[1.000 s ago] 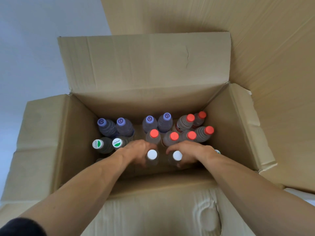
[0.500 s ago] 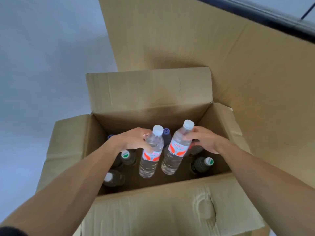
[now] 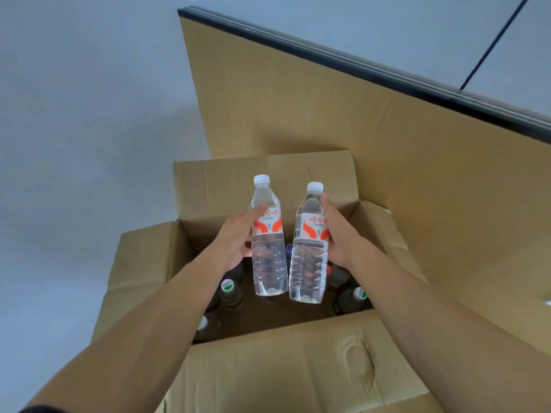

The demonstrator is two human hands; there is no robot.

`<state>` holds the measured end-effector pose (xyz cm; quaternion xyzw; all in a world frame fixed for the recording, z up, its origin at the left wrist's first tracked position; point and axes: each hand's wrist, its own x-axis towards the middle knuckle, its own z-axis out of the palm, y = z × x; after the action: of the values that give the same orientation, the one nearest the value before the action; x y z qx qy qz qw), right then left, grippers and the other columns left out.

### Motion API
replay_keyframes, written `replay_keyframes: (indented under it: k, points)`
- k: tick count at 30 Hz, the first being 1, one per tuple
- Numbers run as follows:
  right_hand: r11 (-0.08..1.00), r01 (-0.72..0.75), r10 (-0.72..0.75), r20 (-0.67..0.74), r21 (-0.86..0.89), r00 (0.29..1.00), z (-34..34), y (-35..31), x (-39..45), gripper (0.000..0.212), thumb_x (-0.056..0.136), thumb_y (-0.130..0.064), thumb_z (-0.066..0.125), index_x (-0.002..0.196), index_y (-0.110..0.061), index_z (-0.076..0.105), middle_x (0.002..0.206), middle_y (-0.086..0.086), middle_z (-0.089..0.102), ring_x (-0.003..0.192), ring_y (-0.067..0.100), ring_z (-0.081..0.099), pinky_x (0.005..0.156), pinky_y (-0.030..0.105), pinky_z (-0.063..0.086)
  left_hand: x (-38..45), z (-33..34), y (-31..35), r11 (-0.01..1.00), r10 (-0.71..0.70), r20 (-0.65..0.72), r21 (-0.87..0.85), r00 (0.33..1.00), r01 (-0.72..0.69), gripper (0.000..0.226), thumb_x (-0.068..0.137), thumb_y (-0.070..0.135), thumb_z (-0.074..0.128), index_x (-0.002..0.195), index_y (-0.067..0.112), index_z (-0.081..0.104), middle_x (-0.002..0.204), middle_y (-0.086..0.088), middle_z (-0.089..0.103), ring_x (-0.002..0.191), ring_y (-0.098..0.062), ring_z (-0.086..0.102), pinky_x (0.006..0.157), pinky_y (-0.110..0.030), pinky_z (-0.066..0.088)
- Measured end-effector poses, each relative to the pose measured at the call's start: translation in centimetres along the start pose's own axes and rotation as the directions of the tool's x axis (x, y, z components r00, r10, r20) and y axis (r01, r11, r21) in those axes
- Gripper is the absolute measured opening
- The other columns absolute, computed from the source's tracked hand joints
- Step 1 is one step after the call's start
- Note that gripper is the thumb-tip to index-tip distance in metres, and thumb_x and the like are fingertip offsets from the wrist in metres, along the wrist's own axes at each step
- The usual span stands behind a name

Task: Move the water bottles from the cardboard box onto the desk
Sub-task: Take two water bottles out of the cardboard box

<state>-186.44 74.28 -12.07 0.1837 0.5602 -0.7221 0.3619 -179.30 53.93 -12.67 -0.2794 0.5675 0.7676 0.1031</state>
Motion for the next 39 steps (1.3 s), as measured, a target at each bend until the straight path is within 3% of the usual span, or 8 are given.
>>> replay_keyframes:
  k: [3, 8, 13, 17, 22, 31, 35, 39]
  points:
    - [0.998, -0.057, 0.057, 0.023, 0.004, 0.998, 0.9, -0.2, -0.5, 0.062, 0.085, -0.067, 0.064, 0.117, -0.014, 0.066, 0.091, 0.011, 0.076, 0.079, 0.023, 0.075, 0.075, 0.039, 0.061, -0.8, 1.5, 0.2, 1.000, -0.007, -0.066, -0.016, 0.998, 0.006, 0.045, 0.085, 0.051, 0.074, 0.109, 0.013, 0.069, 0.092, -0.006, 0.079, 0.086, -0.023, 0.076, 0.088, -0.043, 0.059]
    - [0.990, -0.126, 0.133, 0.123, -0.063, 0.983, 1.8, -0.5, -1.4, 0.068, 0.086, -0.067, 0.063, 0.126, -0.012, 0.062, 0.123, 0.019, 0.070, 0.114, 0.034, 0.068, 0.104, 0.053, 0.049, -2.4, 3.7, 0.5, 0.999, -0.036, -0.162, 0.034, 0.986, 0.042, 0.053, 0.087, 0.061, 0.067, 0.110, 0.013, 0.065, 0.099, -0.010, 0.077, 0.093, -0.028, 0.075, 0.095, -0.046, 0.057]
    - [0.979, -0.111, 0.156, 0.280, -0.170, 0.947, 0.9, -1.2, -3.0, 0.035, 0.094, -0.037, 0.066, 0.117, -0.011, 0.062, 0.114, 0.017, 0.069, 0.109, 0.030, 0.065, 0.110, 0.049, 0.044, -4.6, 4.9, -0.3, 0.996, -0.062, -0.191, -0.077, 0.980, 0.048, 0.052, 0.089, 0.050, 0.071, 0.119, 0.008, 0.064, 0.110, -0.015, 0.075, 0.103, -0.033, 0.072, 0.101, -0.051, 0.053]
    - [0.965, -0.091, 0.175, 0.347, -0.246, 0.921, -0.2, -1.7, -4.1, 0.043, 0.097, -0.024, 0.060, 0.136, -0.007, 0.053, 0.130, 0.022, 0.062, 0.118, 0.032, 0.061, 0.111, 0.050, 0.043, -6.9, 5.5, -0.9, 0.985, -0.065, -0.162, -0.168, 0.985, 0.038, 0.040, 0.095, 0.033, 0.068, 0.126, 0.010, 0.060, 0.118, -0.016, 0.072, 0.110, -0.034, 0.069, 0.104, -0.052, 0.050]
    - [0.934, -0.038, 0.195, 0.416, -0.356, 0.888, 0.4, -1.9, -4.3, 0.055, 0.094, -0.043, 0.065, 0.137, -0.009, 0.056, 0.130, 0.017, 0.067, 0.123, 0.032, 0.063, 0.111, 0.049, 0.044, -10.1, 5.5, -1.7, 0.971, -0.001, -0.140, -0.239, 0.990, -0.033, 0.040, 0.098, 0.027, 0.061, 0.133, 0.009, 0.055, 0.124, -0.018, 0.069, 0.116, -0.035, 0.067, 0.108, -0.053, 0.046]
    - [0.841, -0.077, 0.392, 0.506, -0.535, 0.768, 7.9, 2.1, -6.7, 0.073, 0.087, -0.064, 0.063, 0.138, -0.012, 0.058, 0.132, 0.018, 0.066, 0.123, 0.036, 0.062, 0.109, 0.054, 0.043, -18.3, 2.2, -4.2, 0.925, 0.037, -0.373, -0.339, 0.927, -0.173, 0.046, 0.100, 0.045, 0.057, 0.132, 0.011, 0.062, 0.124, -0.014, 0.071, 0.115, -0.031, 0.068, 0.093, -0.045, 0.057]
    - [0.799, -0.064, 0.497, 0.597, -0.598, 0.630, 11.3, 5.9, -9.2, 0.064, 0.092, -0.056, 0.062, 0.138, -0.013, 0.058, 0.133, 0.016, 0.065, 0.122, 0.035, 0.063, 0.110, 0.052, 0.043, -23.5, -0.3, -6.6, 0.893, 0.038, -0.452, -0.384, 0.891, -0.233, 0.051, 0.101, 0.048, 0.053, 0.137, 0.013, 0.058, 0.135, -0.018, 0.063, 0.125, -0.037, 0.061, 0.106, -0.053, 0.047]
    - [0.731, 0.066, 0.591, 0.679, -0.679, 0.435, 14.7, 10.3, -12.5, 0.054, 0.096, -0.024, 0.062, 0.146, -0.008, 0.049, 0.130, 0.020, 0.062, 0.114, 0.034, 0.063, 0.103, 0.048, 0.050, -29.6, -3.1, -9.7, 0.818, 0.091, -0.576, -0.422, 0.812, -0.391, 0.041, 0.103, 0.029, 0.055, 0.137, 0.006, 0.055, 0.126, -0.022, 0.066, 0.114, -0.038, 0.066, 0.101, -0.050, 0.051]
